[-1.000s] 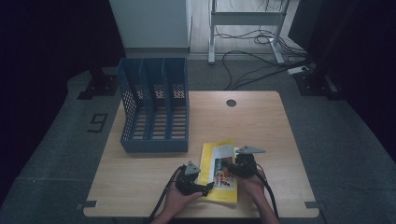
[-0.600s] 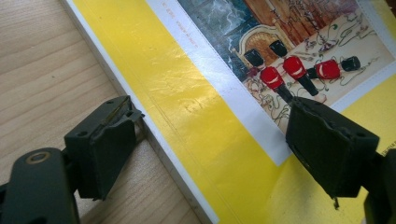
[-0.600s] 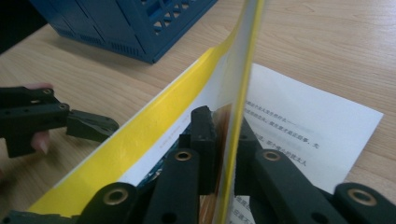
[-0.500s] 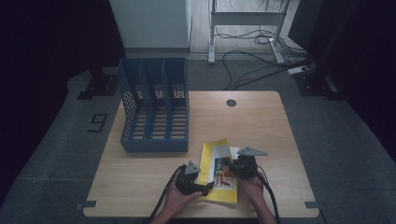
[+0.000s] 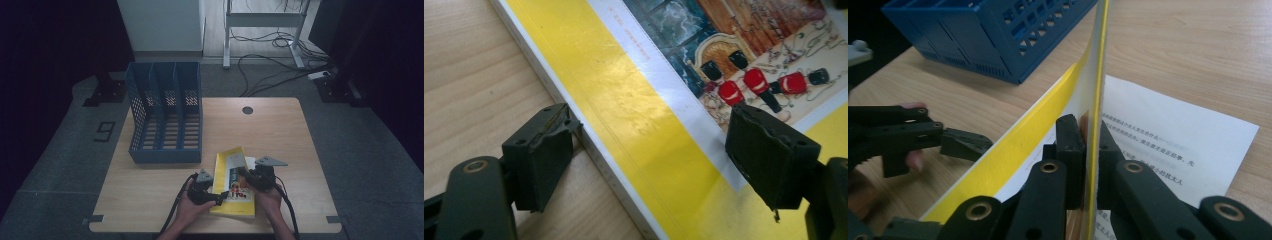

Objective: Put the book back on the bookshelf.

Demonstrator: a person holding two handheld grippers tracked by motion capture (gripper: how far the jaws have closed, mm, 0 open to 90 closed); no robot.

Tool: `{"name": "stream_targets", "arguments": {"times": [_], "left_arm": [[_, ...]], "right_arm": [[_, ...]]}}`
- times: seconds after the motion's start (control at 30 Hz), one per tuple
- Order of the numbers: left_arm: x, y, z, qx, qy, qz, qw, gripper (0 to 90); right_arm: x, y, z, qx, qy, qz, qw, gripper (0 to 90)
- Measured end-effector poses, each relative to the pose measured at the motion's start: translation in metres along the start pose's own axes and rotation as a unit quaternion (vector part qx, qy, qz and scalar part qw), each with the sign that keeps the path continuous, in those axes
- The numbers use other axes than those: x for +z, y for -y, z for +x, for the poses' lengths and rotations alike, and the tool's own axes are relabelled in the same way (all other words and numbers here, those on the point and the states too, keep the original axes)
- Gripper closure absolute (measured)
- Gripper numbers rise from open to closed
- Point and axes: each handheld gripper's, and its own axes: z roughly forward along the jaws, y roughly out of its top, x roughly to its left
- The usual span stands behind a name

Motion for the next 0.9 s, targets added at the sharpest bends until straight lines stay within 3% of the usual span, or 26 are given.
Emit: {"name": "stream_targets", "arguments": {"times": [0.3, 0.63, 0.77, 0.9], "left_arm": [[0.001, -0.013, 0.013, -0.015, 0.003, -0.006, 0.9999, 22.0], [-0.002, -0.018, 0.024, -0.039, 0.028, -0.027, 0.9985, 22.1], [0.000, -0.017, 0.028, -0.049, 0.036, -0.022, 0.9979, 21.6], [0.000, -0.018, 0.030, -0.063, 0.055, -0.032, 0.9960, 21.4]], "right_arm": [[-0.007, -0.004, 0.005, -0.005, 0.000, -0.023, 0.9997, 87.0], [-0.015, -0.009, 0.013, -0.023, 0.000, -0.038, 0.9990, 87.1], [-0.018, -0.011, 0.015, -0.031, 0.001, -0.040, 0.9987, 87.2], [-0.022, -0.013, 0.017, -0.035, 0.000, -0.044, 0.9984, 87.2]]}}
